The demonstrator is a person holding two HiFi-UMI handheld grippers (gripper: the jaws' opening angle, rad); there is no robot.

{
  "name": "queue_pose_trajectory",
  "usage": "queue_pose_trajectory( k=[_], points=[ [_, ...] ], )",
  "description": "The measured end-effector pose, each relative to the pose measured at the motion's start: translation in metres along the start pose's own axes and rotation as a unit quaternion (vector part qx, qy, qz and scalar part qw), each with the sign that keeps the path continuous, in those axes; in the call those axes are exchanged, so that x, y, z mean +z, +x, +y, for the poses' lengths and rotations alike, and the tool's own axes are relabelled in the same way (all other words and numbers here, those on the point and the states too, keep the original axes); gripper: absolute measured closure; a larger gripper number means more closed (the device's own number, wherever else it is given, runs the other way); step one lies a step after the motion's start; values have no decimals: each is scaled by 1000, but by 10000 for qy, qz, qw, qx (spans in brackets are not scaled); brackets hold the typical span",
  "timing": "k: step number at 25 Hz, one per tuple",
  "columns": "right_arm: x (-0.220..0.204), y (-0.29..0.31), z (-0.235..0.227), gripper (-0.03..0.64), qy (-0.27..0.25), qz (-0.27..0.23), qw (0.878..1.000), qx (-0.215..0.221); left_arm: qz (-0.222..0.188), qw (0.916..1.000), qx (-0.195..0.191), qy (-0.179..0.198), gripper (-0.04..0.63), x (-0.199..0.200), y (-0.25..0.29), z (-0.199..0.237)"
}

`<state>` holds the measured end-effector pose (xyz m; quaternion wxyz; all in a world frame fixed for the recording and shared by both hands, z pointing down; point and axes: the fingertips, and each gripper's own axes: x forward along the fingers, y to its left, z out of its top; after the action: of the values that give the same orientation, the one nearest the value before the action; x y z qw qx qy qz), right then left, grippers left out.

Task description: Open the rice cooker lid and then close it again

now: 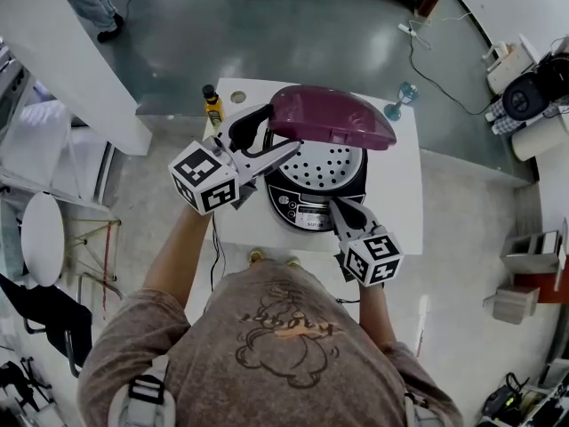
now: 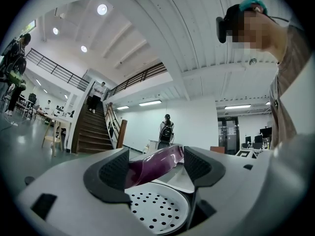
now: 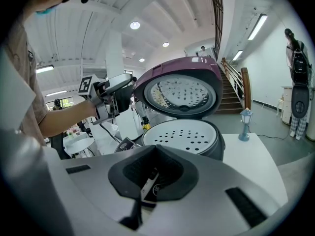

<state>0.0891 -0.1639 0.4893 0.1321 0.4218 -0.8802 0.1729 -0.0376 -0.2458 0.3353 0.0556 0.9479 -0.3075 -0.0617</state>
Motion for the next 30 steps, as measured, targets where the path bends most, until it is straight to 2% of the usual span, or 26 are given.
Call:
queue_pose_trajectory(
  k=[18, 30],
  points=[
    [2, -1, 4, 612, -69, 11, 9999, 76, 192, 9996, -13, -211, 249, -28, -15, -13],
    [27, -8, 14, 612, -215, -213, 9994, 181, 333, 9982, -50, -503, 250, -48, -22, -18]
  ],
)
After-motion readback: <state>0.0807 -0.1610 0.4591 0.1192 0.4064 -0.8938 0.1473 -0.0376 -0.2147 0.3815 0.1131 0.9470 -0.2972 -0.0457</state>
